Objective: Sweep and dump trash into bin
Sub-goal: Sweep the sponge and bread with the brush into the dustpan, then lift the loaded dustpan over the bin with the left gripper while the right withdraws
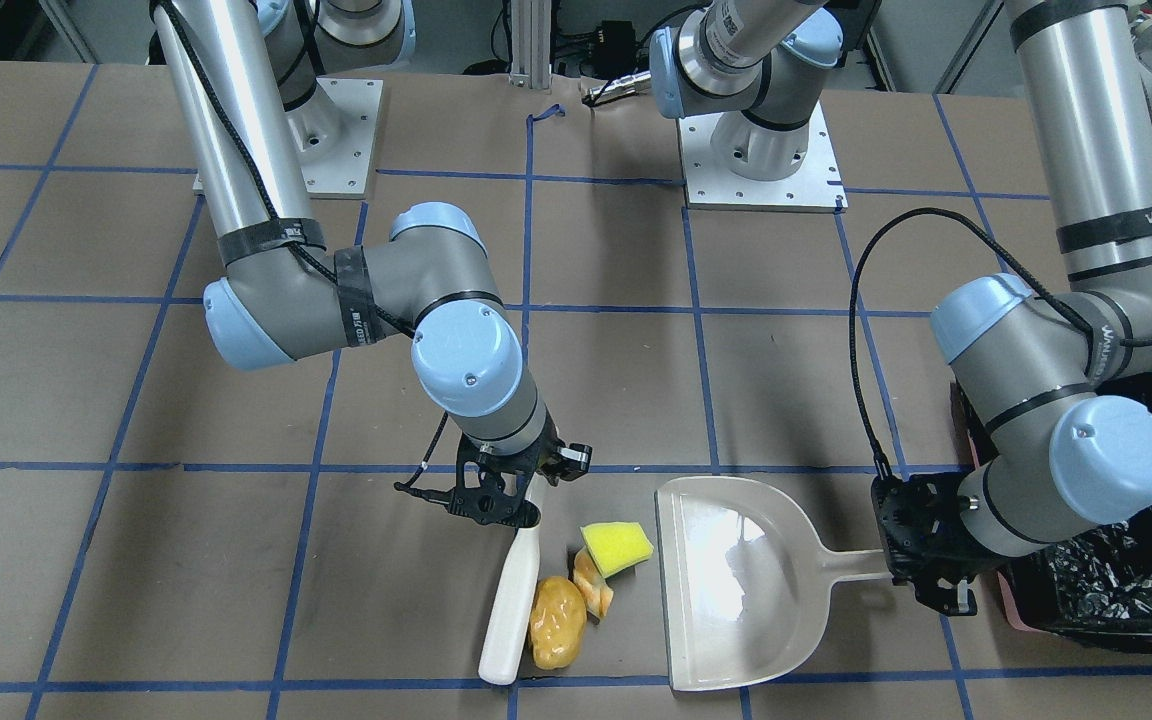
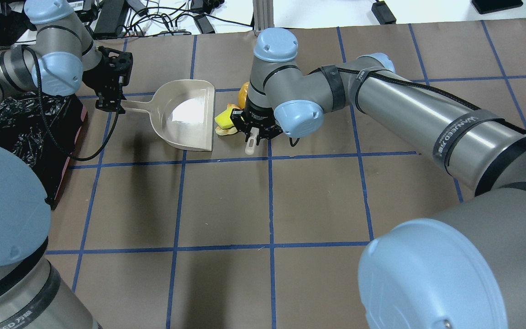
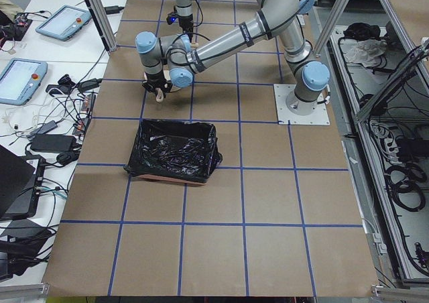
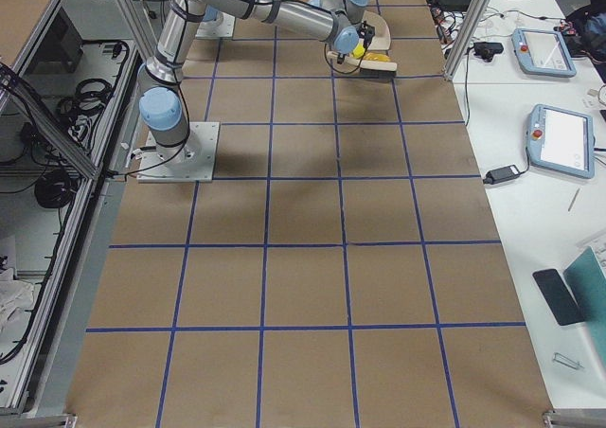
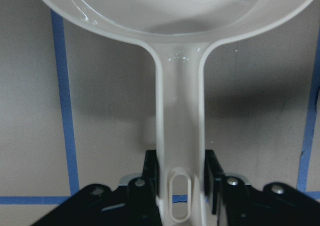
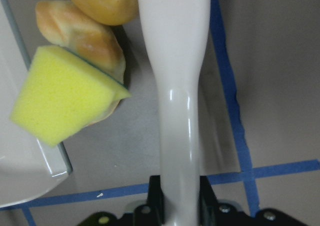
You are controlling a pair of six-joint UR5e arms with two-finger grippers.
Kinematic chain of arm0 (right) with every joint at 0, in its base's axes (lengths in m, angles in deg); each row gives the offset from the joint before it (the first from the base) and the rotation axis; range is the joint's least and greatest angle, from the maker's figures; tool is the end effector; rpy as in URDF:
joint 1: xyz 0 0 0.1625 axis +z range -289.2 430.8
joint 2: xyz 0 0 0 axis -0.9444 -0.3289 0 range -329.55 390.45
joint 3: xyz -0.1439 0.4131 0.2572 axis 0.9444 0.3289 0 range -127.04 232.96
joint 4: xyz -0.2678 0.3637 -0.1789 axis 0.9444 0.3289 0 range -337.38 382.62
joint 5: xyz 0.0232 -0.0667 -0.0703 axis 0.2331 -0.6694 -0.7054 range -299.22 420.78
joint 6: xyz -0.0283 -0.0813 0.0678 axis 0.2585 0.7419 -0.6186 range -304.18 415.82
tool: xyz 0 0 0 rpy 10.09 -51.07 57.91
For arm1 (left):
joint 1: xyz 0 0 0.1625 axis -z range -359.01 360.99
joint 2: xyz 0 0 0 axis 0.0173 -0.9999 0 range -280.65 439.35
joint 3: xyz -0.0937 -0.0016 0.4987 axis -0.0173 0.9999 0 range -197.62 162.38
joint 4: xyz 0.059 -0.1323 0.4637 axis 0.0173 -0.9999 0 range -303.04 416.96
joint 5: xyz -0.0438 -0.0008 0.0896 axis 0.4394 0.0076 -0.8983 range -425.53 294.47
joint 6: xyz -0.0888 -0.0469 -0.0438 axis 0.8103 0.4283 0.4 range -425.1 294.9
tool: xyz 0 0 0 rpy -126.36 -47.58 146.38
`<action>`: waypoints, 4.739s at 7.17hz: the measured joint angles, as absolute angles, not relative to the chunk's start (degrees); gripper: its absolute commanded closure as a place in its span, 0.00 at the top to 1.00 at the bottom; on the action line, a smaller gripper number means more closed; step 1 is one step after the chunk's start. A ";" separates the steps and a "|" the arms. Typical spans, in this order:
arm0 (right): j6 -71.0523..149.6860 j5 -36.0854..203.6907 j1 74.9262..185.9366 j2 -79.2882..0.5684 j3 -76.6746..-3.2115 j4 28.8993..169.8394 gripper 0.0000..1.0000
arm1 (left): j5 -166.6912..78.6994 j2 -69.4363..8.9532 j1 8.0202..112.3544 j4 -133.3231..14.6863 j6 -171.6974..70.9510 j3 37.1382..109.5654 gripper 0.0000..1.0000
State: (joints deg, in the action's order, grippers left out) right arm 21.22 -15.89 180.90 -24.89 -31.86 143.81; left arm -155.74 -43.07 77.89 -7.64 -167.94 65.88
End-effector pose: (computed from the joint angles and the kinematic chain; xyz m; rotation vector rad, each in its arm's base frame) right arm 0.4232 -0.6949 0.2464 0.3633 2.8964 0.1181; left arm 0.0498 -0.8006 0.2761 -2.2121 -2.2224 -0.0125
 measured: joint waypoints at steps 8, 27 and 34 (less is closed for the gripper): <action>11.53 -9.59 187.97 -19.84 -23.89 144.98 0.00 | -155.60 -43.17 77.90 -7.64 -167.94 65.88 0.05; 42.74 -31.40 161.81 -41.96 -31.20 115.52 0.00 | -146.24 -36.79 70.58 -19.09 -168.34 63.16 0.02; 68.39 -32.72 144.45 -44.66 -42.30 122.73 0.00 | -144.12 -29.81 50.28 -30.67 -172.87 59.03 0.02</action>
State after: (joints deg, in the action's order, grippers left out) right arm 68.39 -32.72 144.45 -44.66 -42.30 122.73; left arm -144.12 -29.81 50.28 -30.67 -172.87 59.03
